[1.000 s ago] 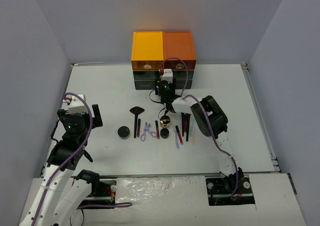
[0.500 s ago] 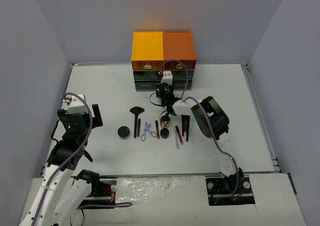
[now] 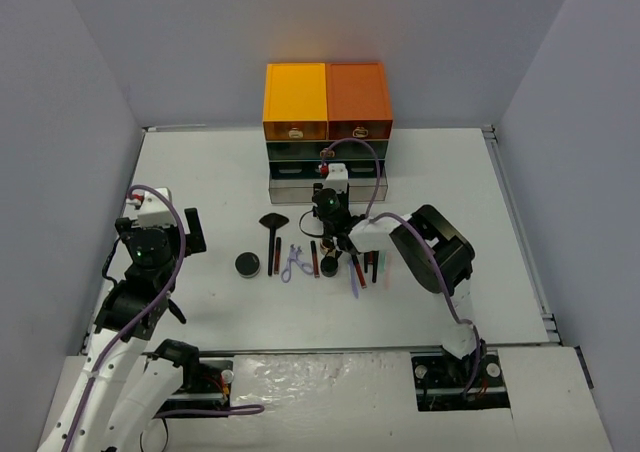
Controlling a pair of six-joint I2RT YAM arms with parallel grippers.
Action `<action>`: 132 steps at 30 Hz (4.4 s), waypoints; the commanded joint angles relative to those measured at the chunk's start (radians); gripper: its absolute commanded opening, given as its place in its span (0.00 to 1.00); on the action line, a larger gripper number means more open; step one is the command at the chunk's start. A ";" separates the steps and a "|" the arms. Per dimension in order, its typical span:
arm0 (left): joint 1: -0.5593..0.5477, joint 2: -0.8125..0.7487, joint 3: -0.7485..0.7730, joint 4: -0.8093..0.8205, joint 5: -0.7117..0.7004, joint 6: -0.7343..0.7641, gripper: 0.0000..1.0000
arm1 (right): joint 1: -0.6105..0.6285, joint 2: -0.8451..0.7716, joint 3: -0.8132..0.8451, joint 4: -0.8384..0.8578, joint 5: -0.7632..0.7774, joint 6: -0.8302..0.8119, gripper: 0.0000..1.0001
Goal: Organize the makeup
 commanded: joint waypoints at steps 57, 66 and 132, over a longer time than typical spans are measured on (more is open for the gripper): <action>-0.009 0.083 0.026 0.067 0.019 0.003 0.97 | 0.122 -0.328 -0.155 -0.488 -0.161 0.214 0.66; -0.010 0.081 0.028 0.065 0.022 0.003 0.97 | 0.134 -0.364 -0.163 -0.503 -0.124 0.193 0.12; -0.100 0.725 0.172 -0.065 0.350 -0.302 0.97 | -0.285 -0.886 -0.059 -0.558 -0.290 -0.079 1.00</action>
